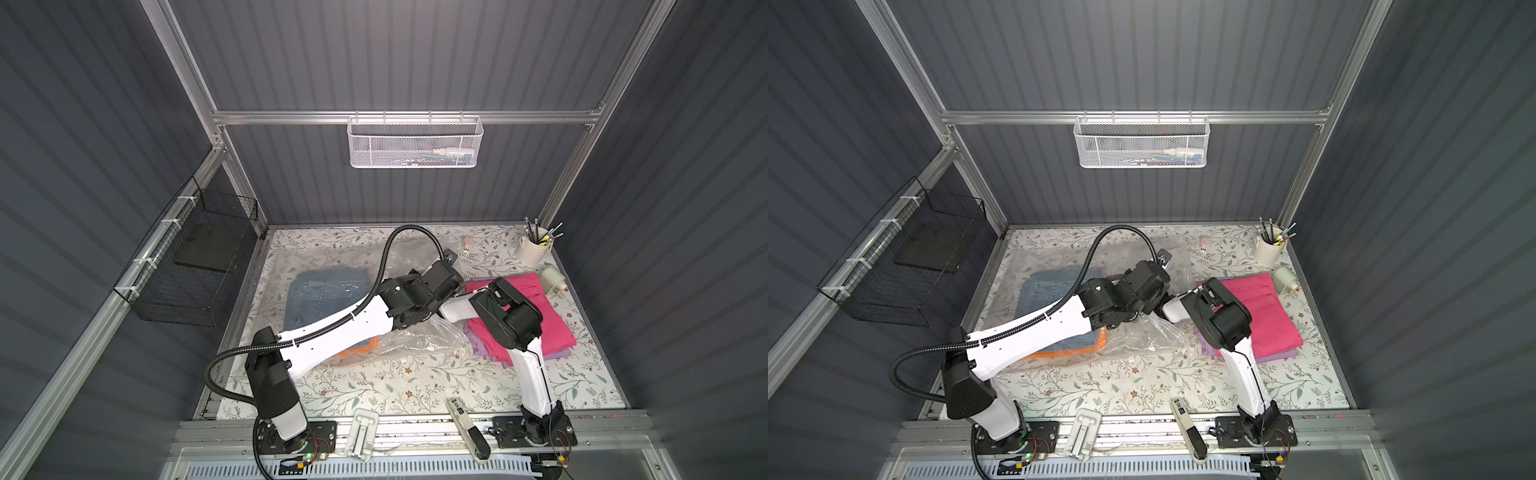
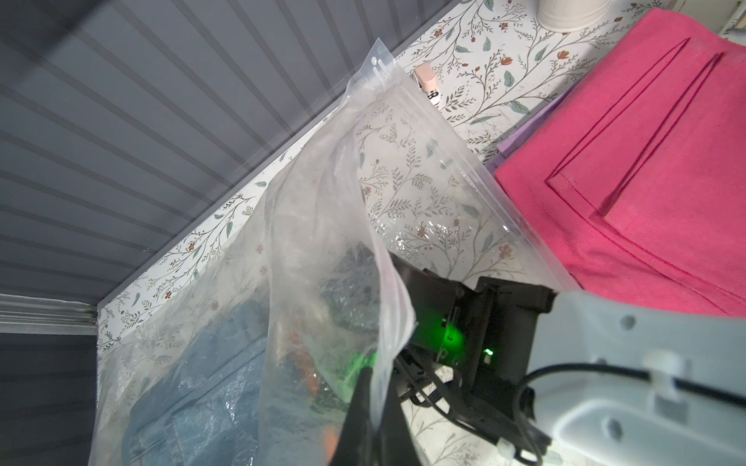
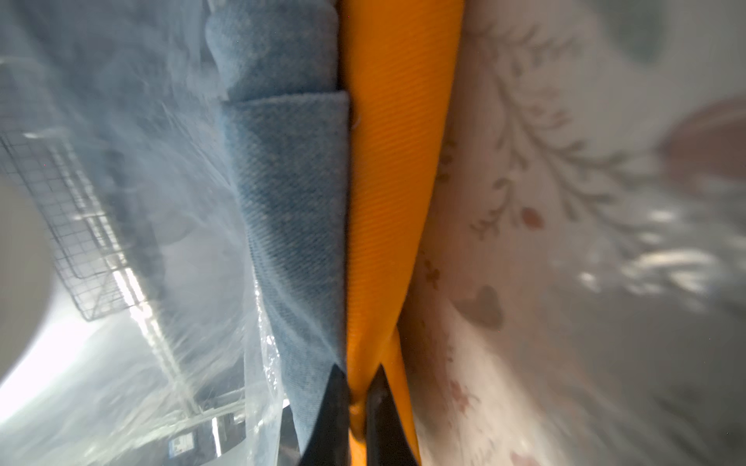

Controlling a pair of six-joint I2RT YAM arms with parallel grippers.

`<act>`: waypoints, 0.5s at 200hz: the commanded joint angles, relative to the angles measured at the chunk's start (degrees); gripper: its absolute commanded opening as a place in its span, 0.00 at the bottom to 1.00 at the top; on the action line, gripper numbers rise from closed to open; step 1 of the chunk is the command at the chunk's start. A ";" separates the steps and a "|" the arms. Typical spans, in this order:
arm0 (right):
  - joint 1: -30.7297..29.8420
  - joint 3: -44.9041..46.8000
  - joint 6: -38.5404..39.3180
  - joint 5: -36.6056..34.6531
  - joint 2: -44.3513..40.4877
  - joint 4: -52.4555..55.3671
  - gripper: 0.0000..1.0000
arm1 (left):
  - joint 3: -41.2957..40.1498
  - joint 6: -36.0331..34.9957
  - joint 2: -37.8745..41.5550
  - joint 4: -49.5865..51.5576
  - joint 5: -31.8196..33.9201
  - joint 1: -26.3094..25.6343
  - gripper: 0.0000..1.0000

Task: Take the trousers out of the vacuum bag
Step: Move the trousers from the vacuum bag.

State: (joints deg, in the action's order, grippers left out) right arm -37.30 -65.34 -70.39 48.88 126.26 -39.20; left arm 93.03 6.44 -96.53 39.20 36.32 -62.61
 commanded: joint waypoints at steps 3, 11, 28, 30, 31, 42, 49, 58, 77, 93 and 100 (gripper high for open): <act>1.93 1.31 1.54 0.42 -4.13 -2.96 0.00 | -0.22 -0.42 0.58 -0.54 1.39 -0.40 0.00; 2.18 1.90 2.09 0.42 -4.79 -2.35 0.00 | -0.12 -0.50 0.60 -0.53 1.49 -0.42 0.00; 2.90 2.97 2.95 0.34 -6.01 -1.48 0.00 | -0.04 -0.58 0.55 -0.44 1.63 -0.41 0.00; 2.99 3.10 2.97 0.34 -6.15 -1.38 0.00 | -0.05 -0.62 0.55 -0.44 1.63 -0.41 0.00; 3.01 3.15 3.02 0.34 -6.17 -1.35 0.00 | -0.09 -0.63 0.51 -0.44 1.64 -0.41 0.00; 3.54 3.76 3.45 0.26 -6.79 -0.27 0.00 | 0.00 -0.61 0.47 -0.35 1.74 -0.41 0.00; 3.80 4.22 3.92 0.15 -7.30 0.19 0.00 | -0.02 -0.55 0.39 -0.34 1.83 -0.41 0.00; 4.14 4.81 4.70 0.08 -8.00 0.83 0.00 | 0.03 -0.49 0.38 -0.19 1.92 -0.41 0.00; 4.82 6.11 6.02 -0.15 -9.69 1.95 0.00 | -0.12 -0.37 0.38 -0.09 2.06 -0.44 0.00; 5.56 7.33 6.52 -0.23 -11.12 2.20 0.00 | -0.22 -0.37 0.38 -0.09 2.05 -0.41 0.00; 5.85 8.01 6.36 -0.20 -11.66 1.91 0.00 | -0.14 -0.33 0.31 -0.01 2.08 -0.41 0.00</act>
State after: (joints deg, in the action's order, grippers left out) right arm -33.26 -58.39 -66.02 48.58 118.39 -34.83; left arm 93.03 6.42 -96.53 39.18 37.10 -62.61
